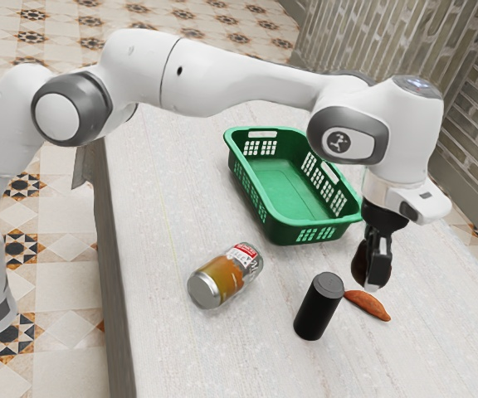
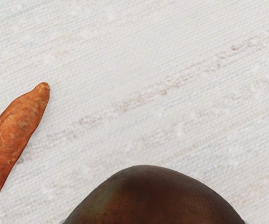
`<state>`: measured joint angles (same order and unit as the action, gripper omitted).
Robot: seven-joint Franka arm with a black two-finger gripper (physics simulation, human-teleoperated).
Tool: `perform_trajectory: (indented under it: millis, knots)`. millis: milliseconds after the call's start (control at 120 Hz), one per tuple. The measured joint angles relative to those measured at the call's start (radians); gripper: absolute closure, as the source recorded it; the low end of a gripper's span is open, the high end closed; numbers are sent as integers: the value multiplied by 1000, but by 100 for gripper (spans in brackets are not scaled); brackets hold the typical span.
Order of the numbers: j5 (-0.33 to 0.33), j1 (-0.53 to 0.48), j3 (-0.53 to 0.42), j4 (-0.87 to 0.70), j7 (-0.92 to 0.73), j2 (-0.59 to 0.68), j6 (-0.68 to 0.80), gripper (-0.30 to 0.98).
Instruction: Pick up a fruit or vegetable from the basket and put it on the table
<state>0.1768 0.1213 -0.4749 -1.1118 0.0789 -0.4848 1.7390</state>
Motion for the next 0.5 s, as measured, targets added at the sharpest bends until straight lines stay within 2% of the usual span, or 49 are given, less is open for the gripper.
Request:
perform_trajectory:
  millis: [192,500]
  knots:
    - [20,14,-5,11,26,-142,108,48]
    - [26,19,-32,10,58,-166,205,45]
